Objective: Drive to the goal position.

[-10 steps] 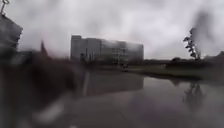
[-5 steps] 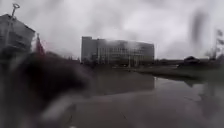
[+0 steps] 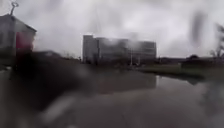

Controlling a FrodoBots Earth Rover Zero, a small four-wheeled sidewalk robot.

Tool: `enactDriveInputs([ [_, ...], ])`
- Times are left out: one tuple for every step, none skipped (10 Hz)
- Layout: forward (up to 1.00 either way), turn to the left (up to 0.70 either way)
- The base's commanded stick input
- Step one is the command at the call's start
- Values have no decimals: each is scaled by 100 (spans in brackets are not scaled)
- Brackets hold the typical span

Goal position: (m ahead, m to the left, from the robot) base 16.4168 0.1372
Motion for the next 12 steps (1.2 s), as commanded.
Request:
enactDriveInputs([
  [70, 0],
  [70, 0],
  [70, 0],
  [70, 0],
  [70, 0],
  [70, 0],
  [70, 0],
  [70, 0],
  [70, 0],
  [70, 0],
  [70, 0],
  [70, 0],
])
